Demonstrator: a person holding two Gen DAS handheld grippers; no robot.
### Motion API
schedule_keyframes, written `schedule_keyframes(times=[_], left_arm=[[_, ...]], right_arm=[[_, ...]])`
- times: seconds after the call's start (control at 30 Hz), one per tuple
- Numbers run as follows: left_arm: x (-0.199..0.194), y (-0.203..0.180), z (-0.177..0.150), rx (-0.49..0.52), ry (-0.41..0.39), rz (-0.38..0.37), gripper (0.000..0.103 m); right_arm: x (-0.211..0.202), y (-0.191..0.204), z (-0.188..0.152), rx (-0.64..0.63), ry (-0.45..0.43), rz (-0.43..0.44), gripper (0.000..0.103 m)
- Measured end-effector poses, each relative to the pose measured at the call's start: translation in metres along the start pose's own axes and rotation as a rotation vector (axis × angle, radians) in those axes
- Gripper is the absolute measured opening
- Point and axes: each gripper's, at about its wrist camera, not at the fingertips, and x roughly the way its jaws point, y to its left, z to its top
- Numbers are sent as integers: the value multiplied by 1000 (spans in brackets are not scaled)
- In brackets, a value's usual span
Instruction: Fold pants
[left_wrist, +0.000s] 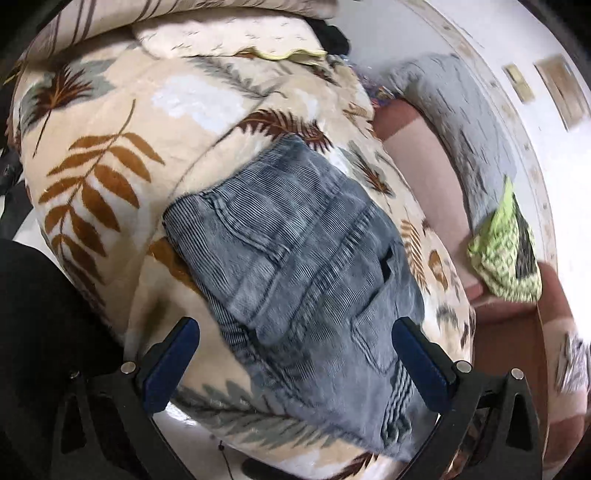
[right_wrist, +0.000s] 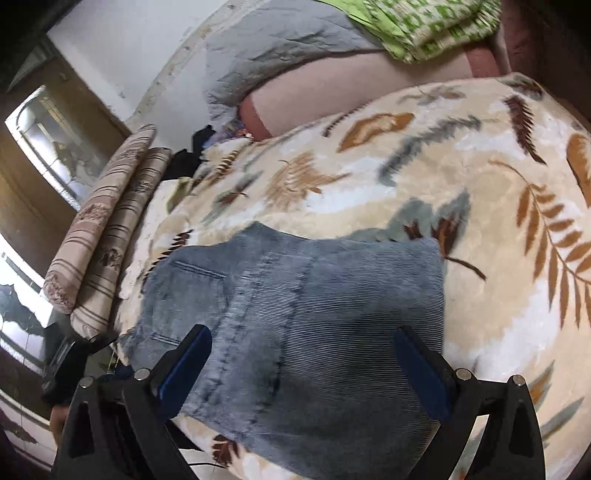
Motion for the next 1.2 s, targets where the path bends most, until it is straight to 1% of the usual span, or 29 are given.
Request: schedule_keyframes(times=[0.07,0.13,0.27,0.33,0.37,0.4,0.43,0.47,0.5,0.53,0.57,0.6,0.63,0.67,0.7,0.77,0.8,0.87,0.9,0.93,0.97,1.0,1.07,1.1,1.13,1.2], left_arm=[[12,4,4,-43,32,-4,103],[18,13,8,-108,68,-24,103],[21,17,12,-150,56,-31,103],[19,20,16,-172,31,-45,102],[18,22,20,-176,8,-50,96],[18,21,24,-159,2,-28,72],[19,20,27,-140,8,19,48],[21,23,29,-145,12,26,45],[21,27,31,-152,16,18,43],[22,29,32,-152,15,14,39],[22,30,32,-148,14,12,38],[23,31,32,-144,12,14,37],[23,30,32,-139,12,19,35],[25,29,33,-133,11,23,34],[24,27,34,-126,8,26,32],[25,23,34,-107,0,35,31],[23,23,34,-97,-5,40,30],[19,21,29,-75,-16,52,30],[19,19,29,-64,-19,60,29],[20,17,30,-62,-15,60,28],[18,15,31,-52,-20,65,27],[16,11,31,-37,-27,70,25],[13,2,32,-7,-40,84,23],[9,-1,31,12,-52,87,21],[5,-10,30,53,-76,95,20],[-1,-26,26,119,-113,107,19]], right_arm=[[-4,13,0,-21,-5,39,100],[-3,25,1,-19,15,97,100],[15,55,10,0,66,211,100],[32,70,16,19,108,246,100],[45,78,20,36,137,265,100],[55,83,22,54,158,284,100],[69,86,24,92,186,305,100],[84,88,25,148,222,315,100],[95,87,26,194,247,331,100],[108,87,26,253,269,371,100],[120,85,24,305,289,407,100],[139,83,21,346,334,410,100],[156,81,15,352,396,362,100],[170,80,10,349,443,335,100],[170,83,11,333,431,328,100],[160,90,17,341,441,314,100],[151,94,19,334,410,328,100],[143,95,21,329,381,364,100],[147,94,18,330,388,359,100],[160,90,11,330,435,313,100],[174,86,4,329,477,303,100],[169,86,5,328,452,311,99],[151,87,12,366,438,353,99],[139,85,15,364,405,384,99],[123,80,18,346,353,393,99],[91,61,18,329,278,335,99]])
